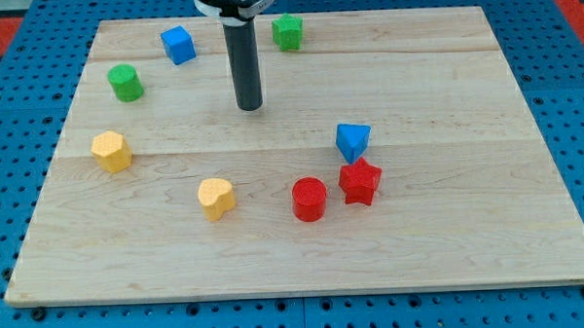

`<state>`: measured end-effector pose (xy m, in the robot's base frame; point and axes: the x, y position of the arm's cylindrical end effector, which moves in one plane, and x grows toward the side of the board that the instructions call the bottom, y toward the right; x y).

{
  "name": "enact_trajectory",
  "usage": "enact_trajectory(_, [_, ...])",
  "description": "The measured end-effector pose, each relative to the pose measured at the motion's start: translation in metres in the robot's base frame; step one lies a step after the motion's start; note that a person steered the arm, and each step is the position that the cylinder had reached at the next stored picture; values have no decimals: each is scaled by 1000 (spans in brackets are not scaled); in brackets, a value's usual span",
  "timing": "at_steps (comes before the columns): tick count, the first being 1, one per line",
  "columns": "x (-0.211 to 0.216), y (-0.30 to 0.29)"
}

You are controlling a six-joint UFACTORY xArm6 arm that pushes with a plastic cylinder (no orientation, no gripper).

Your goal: Move the blue triangle horizontally to the right side of the red circle

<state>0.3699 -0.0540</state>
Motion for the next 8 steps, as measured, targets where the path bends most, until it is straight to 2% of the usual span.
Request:
enact_trajectory(7, [-9,-1])
enact_trajectory(8, [-8,17])
